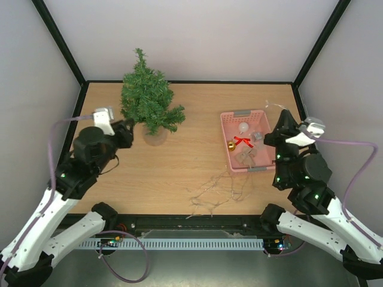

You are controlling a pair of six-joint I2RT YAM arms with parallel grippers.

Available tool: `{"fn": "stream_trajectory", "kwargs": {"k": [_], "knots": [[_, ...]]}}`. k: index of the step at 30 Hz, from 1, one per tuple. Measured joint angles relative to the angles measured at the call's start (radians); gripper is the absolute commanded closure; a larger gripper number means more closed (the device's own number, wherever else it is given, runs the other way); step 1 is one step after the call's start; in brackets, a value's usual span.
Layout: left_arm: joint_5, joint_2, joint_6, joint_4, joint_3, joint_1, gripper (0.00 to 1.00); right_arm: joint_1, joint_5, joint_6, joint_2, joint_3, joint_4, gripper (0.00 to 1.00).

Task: Decorate the small christmas tree
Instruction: Place the decoration item at the center of the board.

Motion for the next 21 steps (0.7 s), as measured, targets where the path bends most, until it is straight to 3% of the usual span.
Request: {"fn": "stream_trajectory", "kwargs": {"k": [4, 7, 14, 21], "knots": [[0.23, 0.04, -0.014, 0.02, -0.132, -0.005, 0.61, 0.0, -0.055, 0.001, 0.043, 0.0, -0.005, 0.98], [0.321, 0.097, -0.026, 0.048, -0.208, -0.064, 0.57, 0.0, -0.066, 0.0, 0.041, 0.0, -0.006, 0.98], [0.35, 0.332, 0.018, 0.162, -0.264, -0.42, 0.55, 0.0, -0.066, -0.004, 0.036, 0.0, -0.008, 0.98], [0.369, 0.635, 0.103, 0.278, -0.219, -0.521, 0.62, 0.0, -0.068, -0.004, 0.027, 0.0, -0.014, 0.98]]}}
